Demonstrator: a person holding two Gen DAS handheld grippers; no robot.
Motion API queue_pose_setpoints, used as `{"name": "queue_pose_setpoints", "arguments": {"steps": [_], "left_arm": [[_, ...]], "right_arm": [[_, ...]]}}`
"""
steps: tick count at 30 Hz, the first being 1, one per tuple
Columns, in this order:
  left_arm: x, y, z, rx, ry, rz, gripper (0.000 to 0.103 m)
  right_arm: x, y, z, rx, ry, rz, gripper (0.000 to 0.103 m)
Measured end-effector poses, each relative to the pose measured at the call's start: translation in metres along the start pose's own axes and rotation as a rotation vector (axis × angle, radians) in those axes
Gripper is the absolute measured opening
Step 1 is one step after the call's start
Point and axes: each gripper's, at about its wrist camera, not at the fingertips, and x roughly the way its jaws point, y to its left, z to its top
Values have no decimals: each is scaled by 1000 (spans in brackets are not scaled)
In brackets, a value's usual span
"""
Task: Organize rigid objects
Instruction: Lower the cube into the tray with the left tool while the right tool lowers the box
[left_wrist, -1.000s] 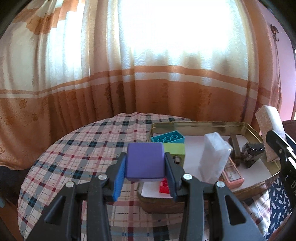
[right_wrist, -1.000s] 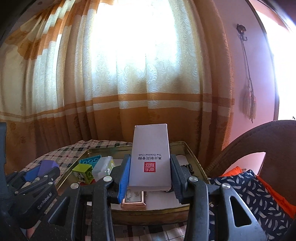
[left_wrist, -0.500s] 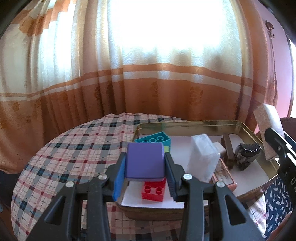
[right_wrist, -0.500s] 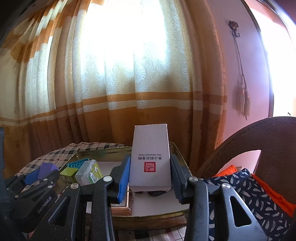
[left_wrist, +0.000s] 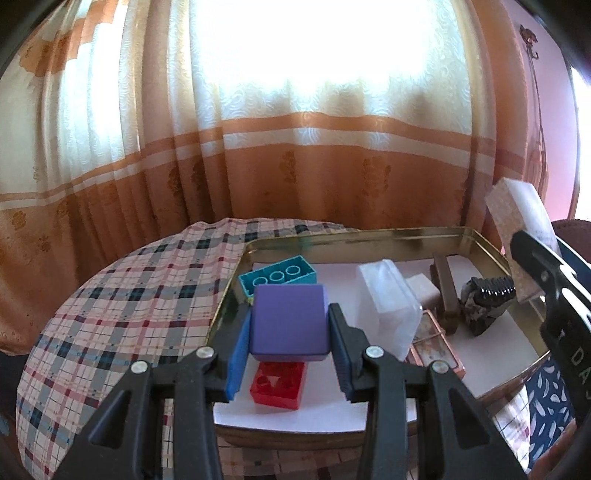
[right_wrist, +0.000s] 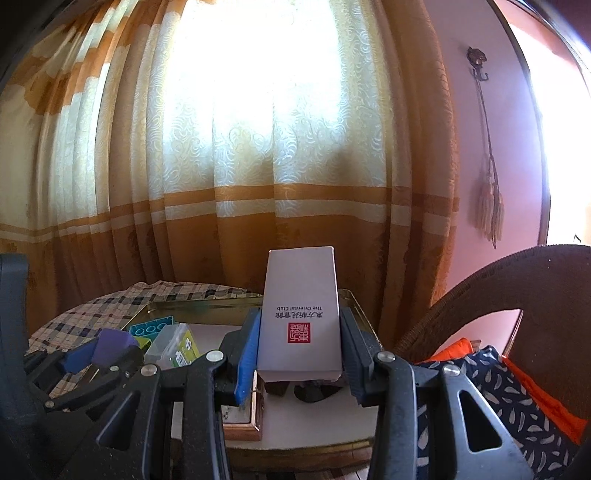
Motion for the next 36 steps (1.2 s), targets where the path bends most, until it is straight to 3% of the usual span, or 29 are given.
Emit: {"name": "queue_pose_setpoints", "arguments": {"steps": [23,36], "left_arm": [[28,-20,10,28,44,-20,40],[51,-31,16,29,109,-41,39]], "right_arm": [[34,15,2,-36,90,56,44],[53,5,1,27,175,89,44]]}}
